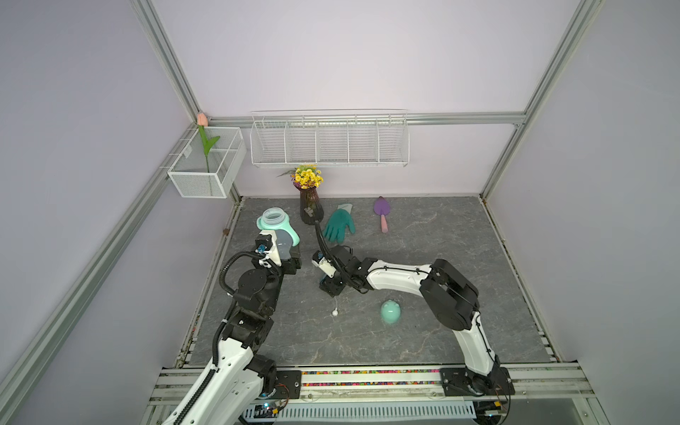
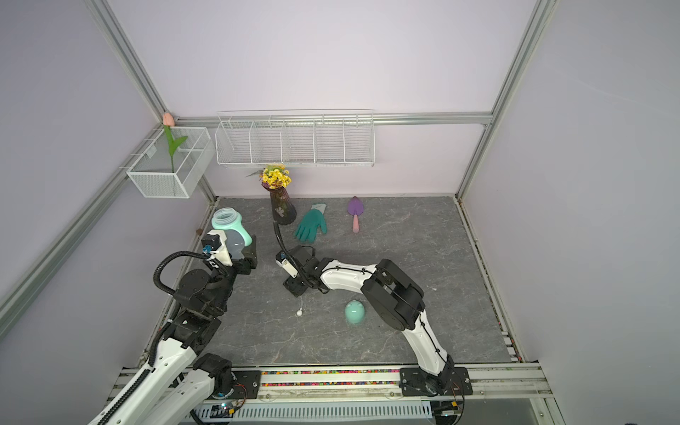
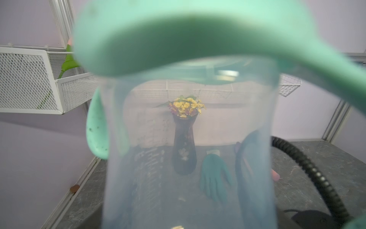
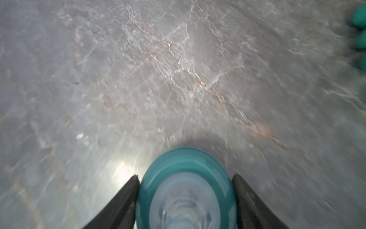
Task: Assemble the baby bottles
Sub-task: Pick up the nipple from the center of the board, then place the nipple at the center of the board.
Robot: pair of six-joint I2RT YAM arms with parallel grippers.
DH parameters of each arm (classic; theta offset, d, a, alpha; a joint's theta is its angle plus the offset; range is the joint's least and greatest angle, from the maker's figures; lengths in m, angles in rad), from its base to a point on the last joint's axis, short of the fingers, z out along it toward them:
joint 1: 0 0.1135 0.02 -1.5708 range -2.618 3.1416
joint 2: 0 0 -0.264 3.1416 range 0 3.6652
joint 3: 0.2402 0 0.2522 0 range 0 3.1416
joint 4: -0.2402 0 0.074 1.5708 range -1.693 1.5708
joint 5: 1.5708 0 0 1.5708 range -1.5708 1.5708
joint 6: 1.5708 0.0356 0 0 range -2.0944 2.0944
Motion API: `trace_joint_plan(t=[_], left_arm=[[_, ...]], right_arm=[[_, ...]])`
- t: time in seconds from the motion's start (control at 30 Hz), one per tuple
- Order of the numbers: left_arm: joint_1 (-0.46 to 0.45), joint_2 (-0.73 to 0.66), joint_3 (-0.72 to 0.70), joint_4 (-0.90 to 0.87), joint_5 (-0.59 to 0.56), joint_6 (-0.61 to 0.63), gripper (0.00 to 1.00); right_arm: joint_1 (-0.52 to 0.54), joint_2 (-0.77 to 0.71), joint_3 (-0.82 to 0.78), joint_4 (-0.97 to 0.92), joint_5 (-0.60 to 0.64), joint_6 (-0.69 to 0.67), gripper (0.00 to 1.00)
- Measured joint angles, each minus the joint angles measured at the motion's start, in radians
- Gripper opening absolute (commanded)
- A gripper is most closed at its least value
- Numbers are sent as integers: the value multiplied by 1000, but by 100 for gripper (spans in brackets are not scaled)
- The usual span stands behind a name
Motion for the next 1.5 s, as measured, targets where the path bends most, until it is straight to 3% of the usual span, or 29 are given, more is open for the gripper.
trace_joint_plan(t=[0.2, 0.57, 0.73, 1.0, 1.13, 1.3, 1.43, 1.5], left_arm=[[0, 0, -29, 29, 128, 10, 0], [7, 18, -56, 93, 415, 53, 0], [7, 11, -71, 97, 421, 67, 0], [9, 2, -93, 99, 383, 79, 0], [10, 3, -97, 98, 377, 79, 0], [10, 3, -98, 97, 373, 80, 0], [10, 3, -98, 96, 373, 89, 0], [10, 5, -98, 95, 373, 93, 0]], right_arm=[[-38, -173, 39, -216, 1, -48, 43], [-80, -369, 283, -570, 35, -151, 45], [-103, -420, 247, -585, -5, -153, 42], [-131, -364, 91, -518, -133, -90, 40], [-187, -301, 53, -460, -113, -51, 38], [-283, -126, 16, -399, -38, -10, 46], [-293, -53, -22, -372, -14, 6, 50], [-288, -53, -23, -350, -17, 16, 60]])
